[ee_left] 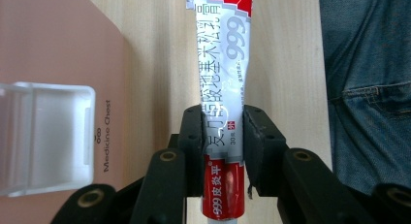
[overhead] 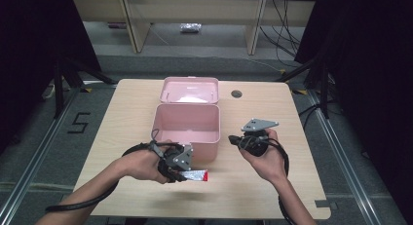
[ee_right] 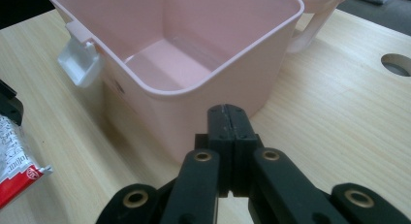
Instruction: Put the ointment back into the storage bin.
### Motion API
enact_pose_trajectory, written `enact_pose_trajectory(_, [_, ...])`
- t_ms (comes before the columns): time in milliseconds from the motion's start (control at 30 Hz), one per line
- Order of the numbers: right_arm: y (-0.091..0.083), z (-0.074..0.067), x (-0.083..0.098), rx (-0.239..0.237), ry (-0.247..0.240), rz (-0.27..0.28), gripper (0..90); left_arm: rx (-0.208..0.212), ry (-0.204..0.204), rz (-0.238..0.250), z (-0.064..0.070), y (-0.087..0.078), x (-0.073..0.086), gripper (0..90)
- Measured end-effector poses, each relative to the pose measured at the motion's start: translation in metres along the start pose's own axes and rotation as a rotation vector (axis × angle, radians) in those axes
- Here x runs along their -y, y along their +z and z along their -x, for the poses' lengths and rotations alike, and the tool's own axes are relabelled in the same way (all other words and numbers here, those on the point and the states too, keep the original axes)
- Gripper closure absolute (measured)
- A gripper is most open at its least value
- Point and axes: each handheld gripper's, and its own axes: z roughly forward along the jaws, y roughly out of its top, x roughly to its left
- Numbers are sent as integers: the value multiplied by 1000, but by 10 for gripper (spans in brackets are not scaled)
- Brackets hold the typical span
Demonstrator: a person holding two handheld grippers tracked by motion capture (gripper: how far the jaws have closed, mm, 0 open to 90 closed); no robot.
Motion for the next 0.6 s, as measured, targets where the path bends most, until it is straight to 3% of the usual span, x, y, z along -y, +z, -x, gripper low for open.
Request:
enact_pose_trajectory(233, [1,-1,1,-3,5,-8,900,-6,2,4,0,-5,0,714])
enact_pose_trajectory(267, [2,1,1,-5,-20,-2,900,-6,5,1,-1,-7,0,714])
enact_pose_trajectory(367, [2,-2,1,-3,11,-6,900,-5,-1,4,-1,-8,0,714])
enact_pose_trajectory(600, [2,-1,1,-6,4,-4,900,-11,0,-3,-4,-14,-1,714])
